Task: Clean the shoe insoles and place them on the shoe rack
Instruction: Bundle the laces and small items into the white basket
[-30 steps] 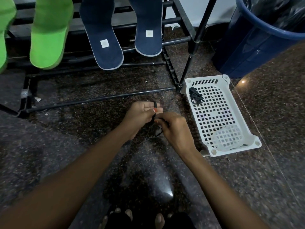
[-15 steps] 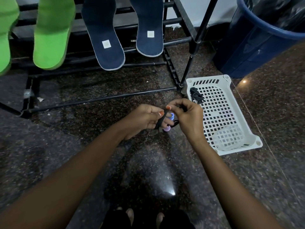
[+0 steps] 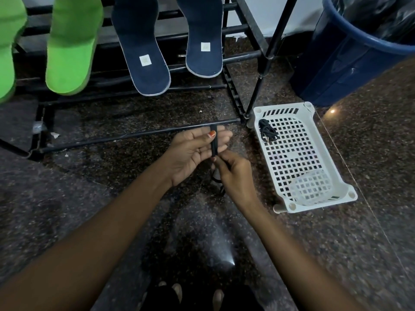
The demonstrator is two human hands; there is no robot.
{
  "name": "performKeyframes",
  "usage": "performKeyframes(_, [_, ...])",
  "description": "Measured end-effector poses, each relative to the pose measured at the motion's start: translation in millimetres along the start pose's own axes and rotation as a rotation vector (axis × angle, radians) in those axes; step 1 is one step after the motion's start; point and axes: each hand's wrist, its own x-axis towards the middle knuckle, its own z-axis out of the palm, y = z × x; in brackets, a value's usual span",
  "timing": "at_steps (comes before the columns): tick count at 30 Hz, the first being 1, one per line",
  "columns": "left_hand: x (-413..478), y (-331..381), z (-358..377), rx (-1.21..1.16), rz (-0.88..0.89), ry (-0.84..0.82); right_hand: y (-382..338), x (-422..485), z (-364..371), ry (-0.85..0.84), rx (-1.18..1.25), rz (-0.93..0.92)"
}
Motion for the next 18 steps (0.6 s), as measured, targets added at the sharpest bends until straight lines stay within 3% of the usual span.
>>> performKeyframes(4, [4.9, -4.1, -2.6, 0.054, 0.016, 0.074, 1.6, -5.0, 2.1, -0.053, -0.234, -0.172])
performKeyframes(9, [4.7, -9.6, -6.9, 0.389, -0.032, 0.109, 1.8, -6.2, -5.5, -0.023, -0.462, -0.277])
performKeyframes(13, [1.5, -11.3, -6.4, 0.618, -0.096, 0.085, -4.0, -0.2, -12.8, 0.035, -0.385, -0.23])
performKeyframes(18, [2.1, -8.9, -9.2, 0.688, -0.146, 0.049, -4.3, 8.9, -20.7, 0.075, -0.254, -0.182])
